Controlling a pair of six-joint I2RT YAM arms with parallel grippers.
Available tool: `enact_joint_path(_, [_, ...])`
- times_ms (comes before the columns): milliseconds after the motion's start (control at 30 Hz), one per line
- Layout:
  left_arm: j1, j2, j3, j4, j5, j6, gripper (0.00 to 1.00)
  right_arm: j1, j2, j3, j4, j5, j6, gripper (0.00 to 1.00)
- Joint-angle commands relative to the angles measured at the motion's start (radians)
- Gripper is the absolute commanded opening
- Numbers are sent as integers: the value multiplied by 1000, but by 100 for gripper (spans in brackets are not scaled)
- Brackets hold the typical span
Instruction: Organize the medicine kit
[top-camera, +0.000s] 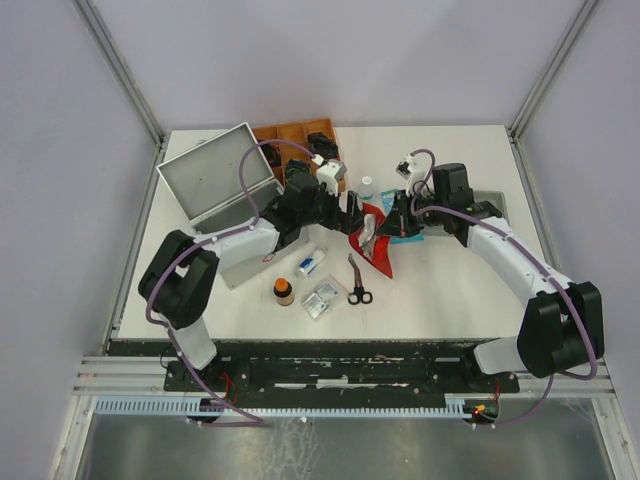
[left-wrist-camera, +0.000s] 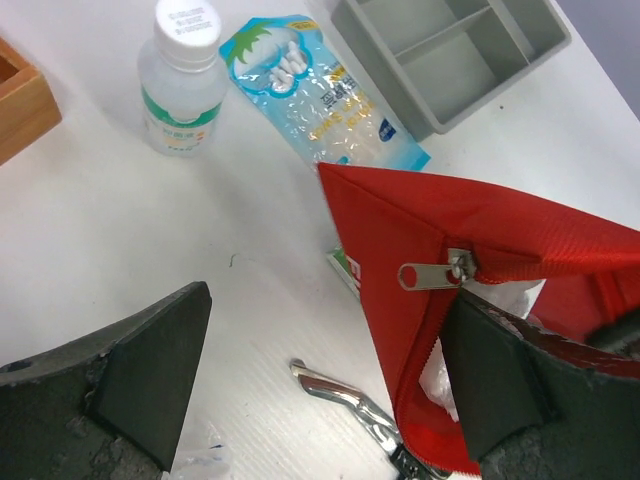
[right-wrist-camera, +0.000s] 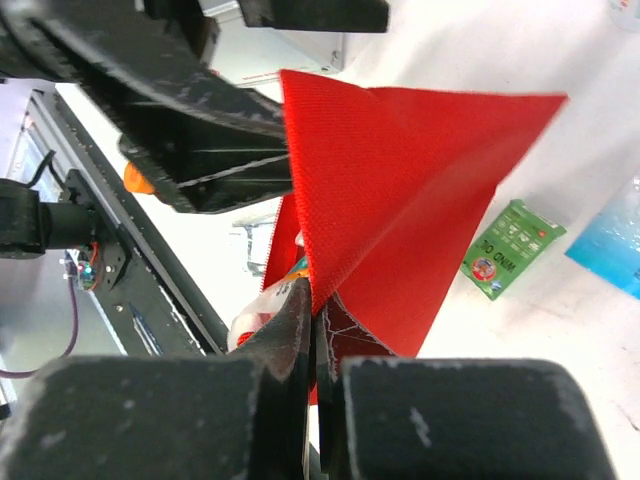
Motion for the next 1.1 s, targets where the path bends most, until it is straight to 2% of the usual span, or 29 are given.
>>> enact_joint_path(0, [0,-87,36,6,155,137,99,6,-48,27,8,51,-38,0])
enact_joint_path(100, [1,-106,58,-78,243,196,99,6,-51,40,-4,53,-60,1])
enact_joint_path(233, [19,-96,105,-225,288,265,99,5,-64,42,-18,57,-101,0])
enact_joint_path(467, [55,-143,81,-262,445,389,99,5,-37,82,-110,-27,-197,1])
enact_joint_path(600, [57,-219,51,-297,435,567,99,5,-18,127,-200,-69,-274,1])
enact_joint_path(700, [58,-288,9,-334,462,787,99,5,-10,161,-281,-94,-339,1])
enact_joint_path(900, [49,-330,59,-590,547,1191,99,16,21,209,-443,-195,-479,0])
enact_joint_path(967, [43,-315,90,-654,549,1254,100,23,32,231,-517,-242,-548,1])
enact_joint_path(1067, [37,-278,136,-740,584,1342,94,42,31,249,-584,-287,-613,1])
